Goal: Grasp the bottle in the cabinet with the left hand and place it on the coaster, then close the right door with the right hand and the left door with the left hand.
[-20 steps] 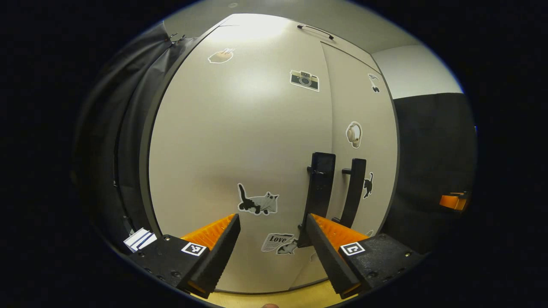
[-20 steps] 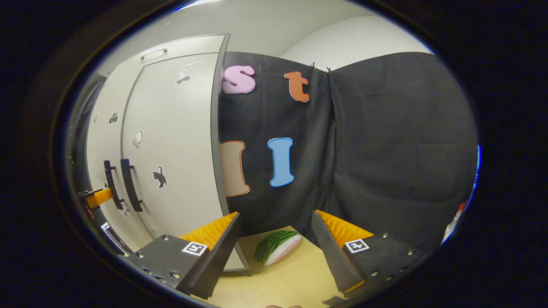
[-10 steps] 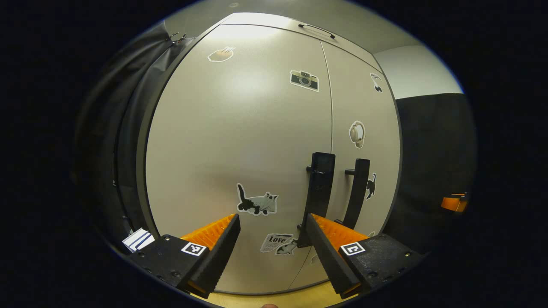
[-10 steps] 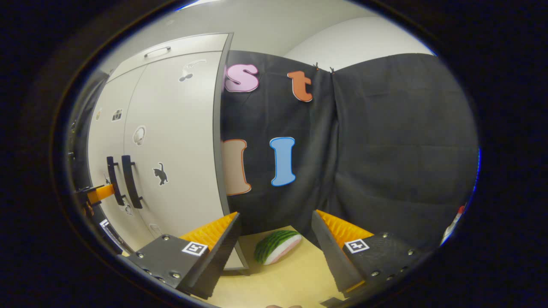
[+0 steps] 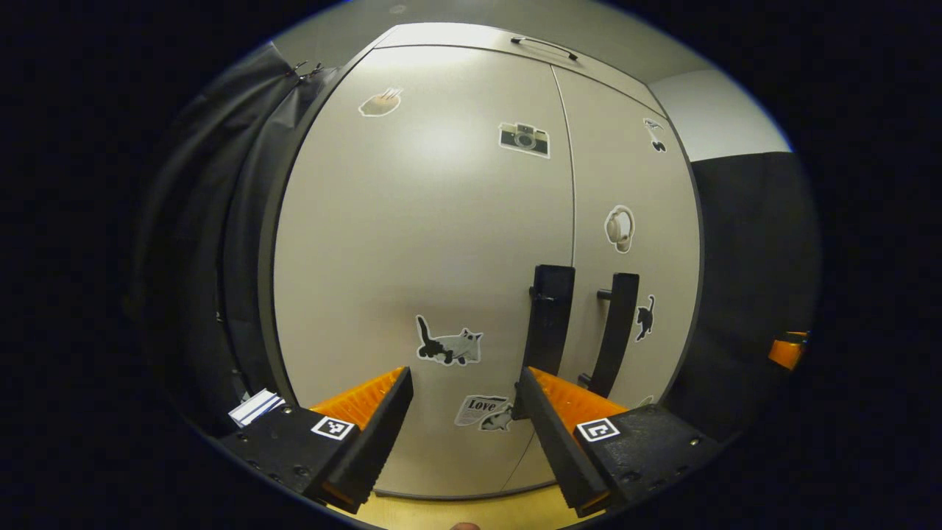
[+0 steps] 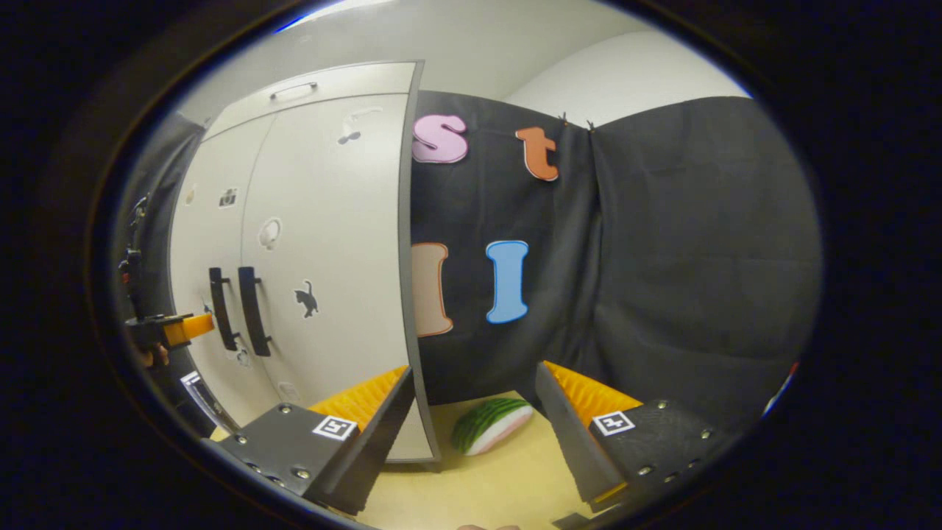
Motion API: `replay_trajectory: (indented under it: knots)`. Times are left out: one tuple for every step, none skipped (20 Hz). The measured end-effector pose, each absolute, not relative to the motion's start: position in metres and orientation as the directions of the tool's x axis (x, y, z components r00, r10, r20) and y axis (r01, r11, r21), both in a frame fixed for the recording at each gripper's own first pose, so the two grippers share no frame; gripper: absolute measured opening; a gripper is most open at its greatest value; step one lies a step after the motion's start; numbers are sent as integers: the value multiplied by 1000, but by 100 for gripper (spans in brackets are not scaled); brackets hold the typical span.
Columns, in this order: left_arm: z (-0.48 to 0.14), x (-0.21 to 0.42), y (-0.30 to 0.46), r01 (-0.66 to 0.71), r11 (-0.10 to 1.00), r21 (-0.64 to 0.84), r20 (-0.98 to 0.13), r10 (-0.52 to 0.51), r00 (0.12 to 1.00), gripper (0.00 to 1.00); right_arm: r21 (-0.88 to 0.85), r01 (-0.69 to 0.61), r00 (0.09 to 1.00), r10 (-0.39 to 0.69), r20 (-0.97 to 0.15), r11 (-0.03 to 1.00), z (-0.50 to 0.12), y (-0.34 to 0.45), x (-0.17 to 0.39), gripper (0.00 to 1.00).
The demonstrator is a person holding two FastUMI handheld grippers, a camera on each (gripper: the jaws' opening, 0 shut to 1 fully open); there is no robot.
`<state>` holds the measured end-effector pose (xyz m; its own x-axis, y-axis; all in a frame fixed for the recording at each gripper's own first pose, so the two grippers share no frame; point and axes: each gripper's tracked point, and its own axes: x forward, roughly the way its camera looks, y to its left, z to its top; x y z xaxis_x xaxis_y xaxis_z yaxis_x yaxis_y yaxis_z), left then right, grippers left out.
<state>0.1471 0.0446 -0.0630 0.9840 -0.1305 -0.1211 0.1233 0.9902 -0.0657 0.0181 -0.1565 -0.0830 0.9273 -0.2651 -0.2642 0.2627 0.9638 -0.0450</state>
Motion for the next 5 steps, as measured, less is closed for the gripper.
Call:
replay_trajectory:
  knots:
    - [-47, 137, 36, 134, 988, -76, -99, -141, 985, 95, -49, 247, 936, -251, -248, 968, -73, -152, 17, 100]
    - [-29, 124, 28, 144, 986, -78, -71, -150, 986, 94, -50, 230, 946, -235, -225, 972, -59, -147, 18, 100]
    - [-14, 112, 21, 145, 987, -68, -54, -149, 987, 94, -51, 210, 956, -216, -198, 976, -43, -140, 18, 100]
    - [1, 99, 14, 143, 988, -57, -43, -145, 988, 94, -50, 189, 965, -195, -175, 981, -29, -134, 18, 100]
    - [14, 88, 6, 144, 988, -50, -30, -146, 989, 94, -52, 166, 974, -172, -149, 985, -12, -127, 17, 97]
